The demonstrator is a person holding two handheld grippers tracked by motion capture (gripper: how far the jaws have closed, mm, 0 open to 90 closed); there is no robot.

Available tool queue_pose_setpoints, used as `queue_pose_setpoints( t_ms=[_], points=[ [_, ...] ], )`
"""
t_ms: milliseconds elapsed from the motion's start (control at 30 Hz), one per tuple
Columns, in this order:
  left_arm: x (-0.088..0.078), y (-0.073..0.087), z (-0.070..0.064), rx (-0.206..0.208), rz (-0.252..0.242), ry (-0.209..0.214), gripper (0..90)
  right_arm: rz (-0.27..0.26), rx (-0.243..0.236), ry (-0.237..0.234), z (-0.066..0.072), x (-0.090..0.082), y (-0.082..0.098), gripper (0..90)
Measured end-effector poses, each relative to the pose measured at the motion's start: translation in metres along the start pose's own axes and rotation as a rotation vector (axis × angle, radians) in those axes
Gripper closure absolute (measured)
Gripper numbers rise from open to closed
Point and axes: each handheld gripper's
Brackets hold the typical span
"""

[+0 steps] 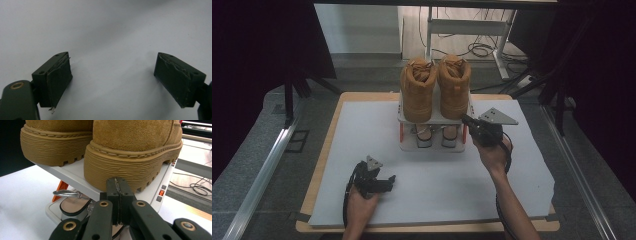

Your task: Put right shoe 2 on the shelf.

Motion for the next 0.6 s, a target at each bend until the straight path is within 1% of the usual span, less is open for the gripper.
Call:
queue_pose_setpoints(
  t_ms=[200,333,600],
  points=[
    [0.0,0.0,0.0,0.0,0.0,0.0,14.0,0.006,-0.002,0.004,0.0007,-0.0004,-0.0014,89.2],
    [0.0,0.0,0.0,0.0,0.0,0.0,14.0,0.0,0.006,-0.001,0.0003,-0.0027,-0.0025,85.8],
    [-0.0002,0.0,0.0002,0.003,0.002,0.0,14.0,0.003,-0.002,-0.007,0.0023,-0.007,-0.0024,76.9]
  ],
)
Point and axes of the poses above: each handheld gripper's, and its own axes: x roughly forward along the jaws, y roughly out of its underside, z roughly to its left, and after that the axes turned 10 degrees about -x, right-handed
